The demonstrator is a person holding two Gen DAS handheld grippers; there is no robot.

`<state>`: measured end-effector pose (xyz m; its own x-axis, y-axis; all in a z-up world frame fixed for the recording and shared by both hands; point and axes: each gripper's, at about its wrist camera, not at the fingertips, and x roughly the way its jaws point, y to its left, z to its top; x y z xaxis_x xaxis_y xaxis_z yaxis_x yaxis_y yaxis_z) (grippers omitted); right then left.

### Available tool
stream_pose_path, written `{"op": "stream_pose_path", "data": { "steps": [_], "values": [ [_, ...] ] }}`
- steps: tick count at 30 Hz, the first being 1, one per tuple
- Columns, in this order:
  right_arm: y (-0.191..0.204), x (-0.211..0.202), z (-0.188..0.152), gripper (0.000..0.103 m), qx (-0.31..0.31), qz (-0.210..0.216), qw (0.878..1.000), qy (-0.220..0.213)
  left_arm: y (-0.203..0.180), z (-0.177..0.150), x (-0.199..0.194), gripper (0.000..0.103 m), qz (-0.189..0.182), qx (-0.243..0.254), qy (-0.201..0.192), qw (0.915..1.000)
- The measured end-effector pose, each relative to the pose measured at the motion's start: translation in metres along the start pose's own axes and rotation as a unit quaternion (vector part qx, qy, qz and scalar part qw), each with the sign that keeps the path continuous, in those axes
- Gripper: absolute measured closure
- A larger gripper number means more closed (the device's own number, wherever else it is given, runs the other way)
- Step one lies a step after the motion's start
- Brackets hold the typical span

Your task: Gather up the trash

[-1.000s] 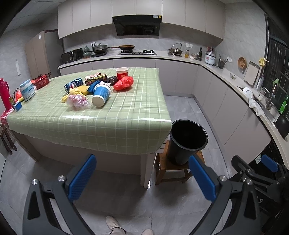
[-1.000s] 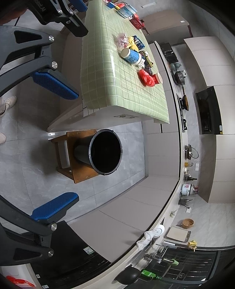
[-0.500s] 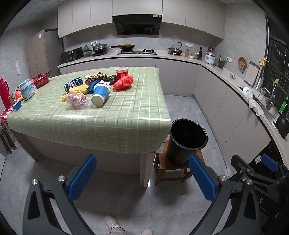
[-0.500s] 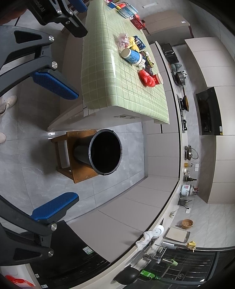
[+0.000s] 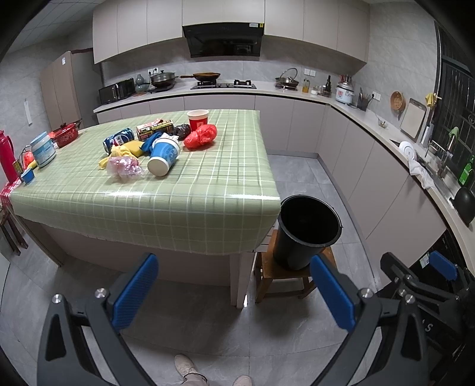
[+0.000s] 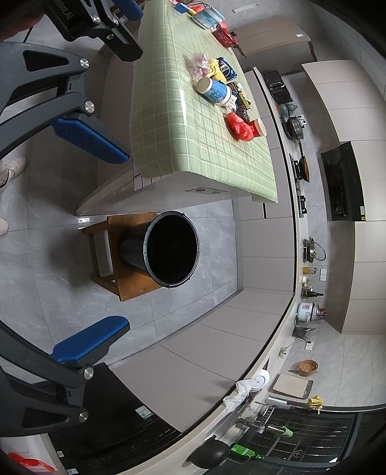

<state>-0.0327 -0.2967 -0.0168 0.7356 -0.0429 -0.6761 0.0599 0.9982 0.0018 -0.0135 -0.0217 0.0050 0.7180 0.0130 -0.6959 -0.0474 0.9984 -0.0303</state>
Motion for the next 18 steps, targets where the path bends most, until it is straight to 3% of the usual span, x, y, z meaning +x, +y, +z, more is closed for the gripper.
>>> {"op": "stream_pose_path", "data": {
  "steps": [18],
  "values": [
    [-0.0001, 0.0050, 0.0057, 0.000, 0.001, 0.005, 1.000, -0.001, -0.0011, 0.0054, 0.0033, 0.000, 0.003, 0.003, 0.002, 1.0000]
  ]
}}
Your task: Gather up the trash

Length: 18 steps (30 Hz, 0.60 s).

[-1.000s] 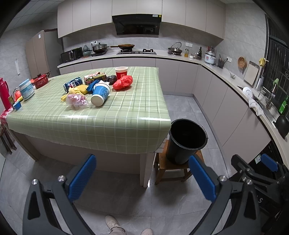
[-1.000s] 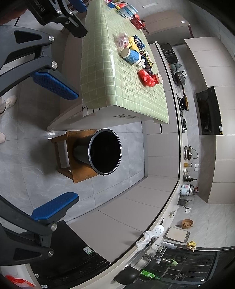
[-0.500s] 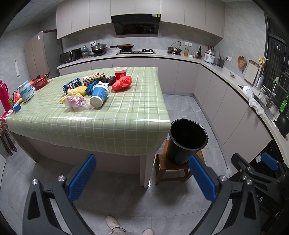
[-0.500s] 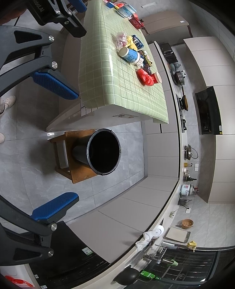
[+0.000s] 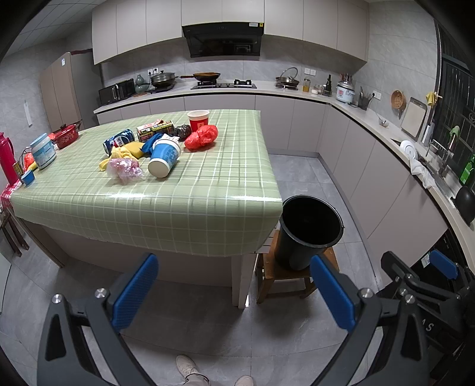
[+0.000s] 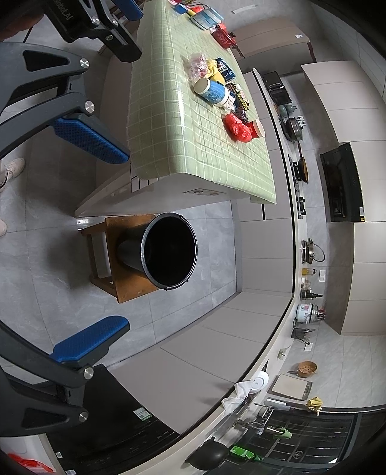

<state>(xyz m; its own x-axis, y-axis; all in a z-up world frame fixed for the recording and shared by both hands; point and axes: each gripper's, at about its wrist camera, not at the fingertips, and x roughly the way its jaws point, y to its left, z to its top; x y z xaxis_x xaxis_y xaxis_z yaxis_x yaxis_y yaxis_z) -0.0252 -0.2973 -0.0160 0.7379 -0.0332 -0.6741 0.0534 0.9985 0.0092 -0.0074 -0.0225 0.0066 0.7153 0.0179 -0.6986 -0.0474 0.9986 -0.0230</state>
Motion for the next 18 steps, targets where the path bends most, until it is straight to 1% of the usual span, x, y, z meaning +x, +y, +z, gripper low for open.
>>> {"op": "stream_pose_path", "data": {
  "steps": [18],
  "values": [
    [0.007, -0.004, 0.003, 0.000, -0.004, 0.007, 1.000, -0.013, 0.013, 0.005, 0.002, 0.000, 0.009, -0.006, -0.003, 0.9999]
  ]
}}
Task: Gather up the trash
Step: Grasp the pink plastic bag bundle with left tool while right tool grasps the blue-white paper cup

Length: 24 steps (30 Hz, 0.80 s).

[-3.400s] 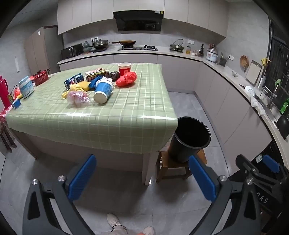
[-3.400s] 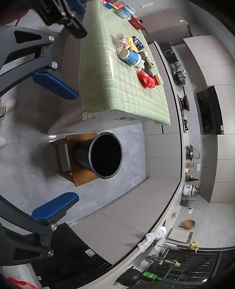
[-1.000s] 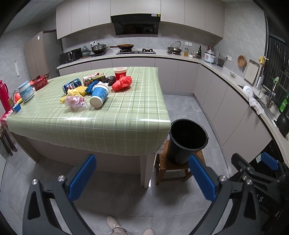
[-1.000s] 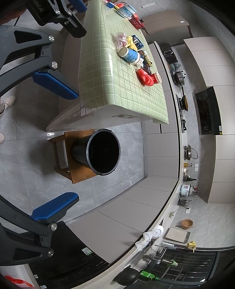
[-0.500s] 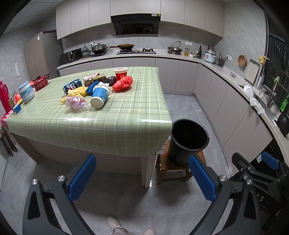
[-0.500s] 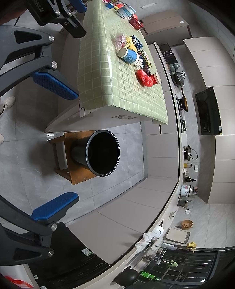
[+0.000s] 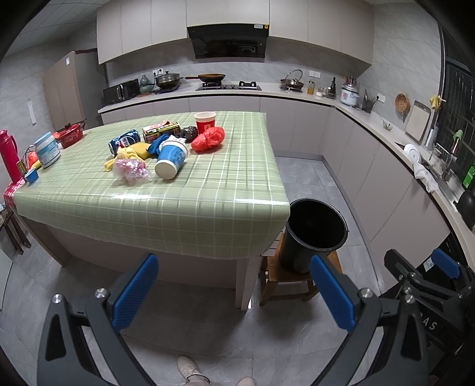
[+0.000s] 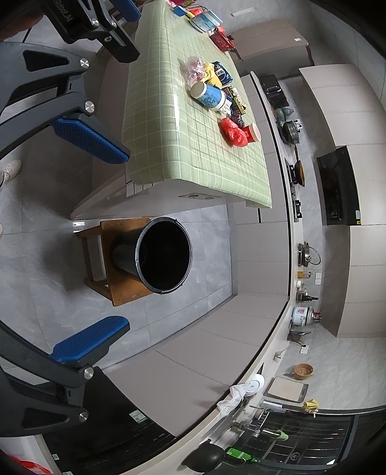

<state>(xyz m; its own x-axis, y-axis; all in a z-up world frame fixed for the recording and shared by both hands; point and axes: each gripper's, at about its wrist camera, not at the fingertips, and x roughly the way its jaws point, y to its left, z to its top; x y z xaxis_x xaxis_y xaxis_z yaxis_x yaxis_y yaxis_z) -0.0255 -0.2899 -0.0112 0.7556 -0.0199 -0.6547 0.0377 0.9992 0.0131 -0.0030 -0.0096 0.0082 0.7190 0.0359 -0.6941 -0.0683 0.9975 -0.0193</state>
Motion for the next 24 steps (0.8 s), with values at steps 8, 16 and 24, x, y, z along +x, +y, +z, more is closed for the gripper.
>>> {"op": "stream_pose_path", "data": {
  "steps": [8, 16, 24],
  "values": [
    [0.014, 0.008, 0.005, 0.000, -0.013, 0.022, 1.000, -0.004, 0.024, 0.004, 0.008, 0.000, 0.026, -0.018, 0.002, 0.9995],
    [0.053, 0.035, 0.020, 0.000, -0.034, 0.064, 0.997, 0.001, 0.092, 0.015, 0.036, 0.000, 0.083, -0.073, 0.015, 0.9938],
    [0.130, 0.080, 0.048, 0.000, -0.037, 0.097, 0.994, 0.013, 0.174, 0.048, 0.093, 0.000, 0.115, -0.100, 0.026, 0.9880]
  ]
}}
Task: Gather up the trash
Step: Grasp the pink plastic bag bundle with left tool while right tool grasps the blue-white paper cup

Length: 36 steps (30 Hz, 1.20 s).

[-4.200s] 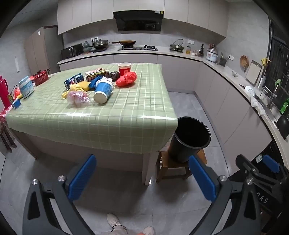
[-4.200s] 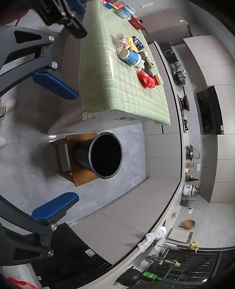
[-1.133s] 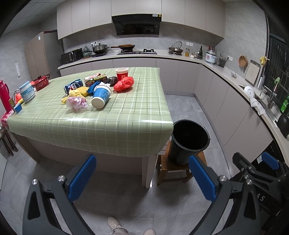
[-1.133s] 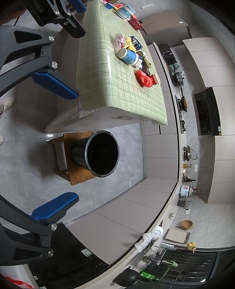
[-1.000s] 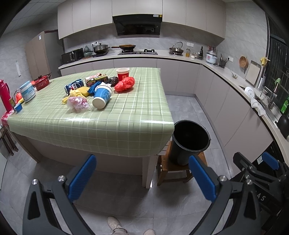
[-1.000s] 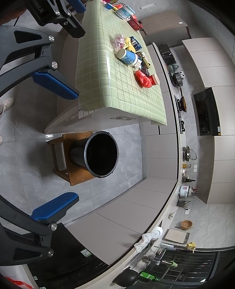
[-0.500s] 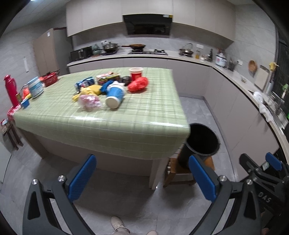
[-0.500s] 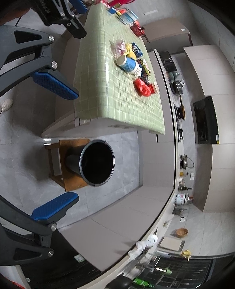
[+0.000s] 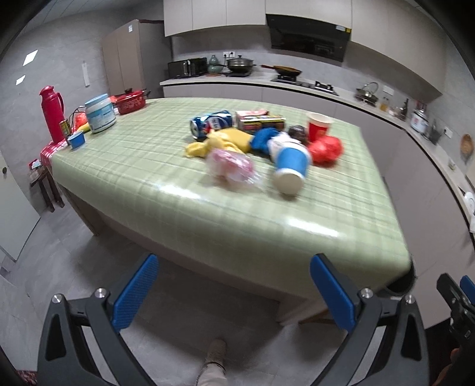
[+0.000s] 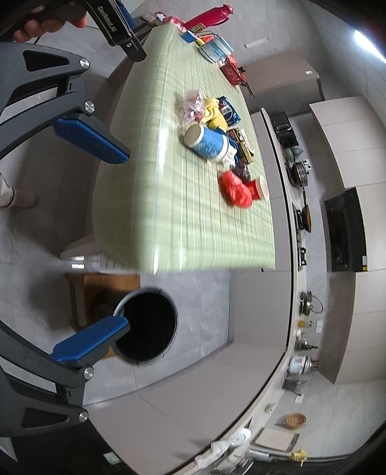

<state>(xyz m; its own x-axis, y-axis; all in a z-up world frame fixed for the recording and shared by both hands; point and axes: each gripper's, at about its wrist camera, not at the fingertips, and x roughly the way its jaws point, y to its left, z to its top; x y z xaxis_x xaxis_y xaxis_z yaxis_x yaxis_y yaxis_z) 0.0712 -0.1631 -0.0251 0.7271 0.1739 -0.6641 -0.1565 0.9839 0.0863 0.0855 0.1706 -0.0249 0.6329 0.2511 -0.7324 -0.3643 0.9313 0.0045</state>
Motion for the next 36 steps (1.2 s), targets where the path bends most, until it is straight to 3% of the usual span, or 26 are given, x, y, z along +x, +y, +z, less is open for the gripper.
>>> {"op": "stream_pose_path", "data": {
  "steps": [7, 16, 22, 30, 32, 36],
  "values": [
    [0.062, 0.054, 0.037, 0.000, 0.000, 0.002, 1.000, 0.013, 0.022, 0.055, 0.062, 0.000, -0.012, 0.018, 0.011, 0.9997],
    [0.113, 0.103, 0.074, 0.000, 0.013, -0.011, 1.000, 0.019, 0.015, 0.101, 0.132, 0.000, -0.060, 0.070, 0.034, 0.9951],
    [0.128, 0.127, 0.087, 0.000, 0.024, -0.022, 0.999, 0.023, 0.015, 0.113, 0.170, 0.000, -0.085, 0.076, 0.069, 0.9911],
    [0.138, 0.155, 0.104, 0.000, 0.033, -0.039, 0.998, 0.031, 0.013, 0.111, 0.200, 0.000, -0.091, 0.098, 0.093, 0.9866],
    [0.142, 0.163, 0.109, 0.000, 0.034, -0.035, 0.998, 0.032, 0.015, 0.108, 0.208, 0.009, -0.102, 0.106, 0.103, 0.9837],
    [0.155, 0.185, 0.117, 0.000, 0.030, -0.025, 0.998, 0.042, 0.027, 0.103, 0.207, 0.013, -0.127, 0.100, 0.091, 0.9827]
  ]
}}
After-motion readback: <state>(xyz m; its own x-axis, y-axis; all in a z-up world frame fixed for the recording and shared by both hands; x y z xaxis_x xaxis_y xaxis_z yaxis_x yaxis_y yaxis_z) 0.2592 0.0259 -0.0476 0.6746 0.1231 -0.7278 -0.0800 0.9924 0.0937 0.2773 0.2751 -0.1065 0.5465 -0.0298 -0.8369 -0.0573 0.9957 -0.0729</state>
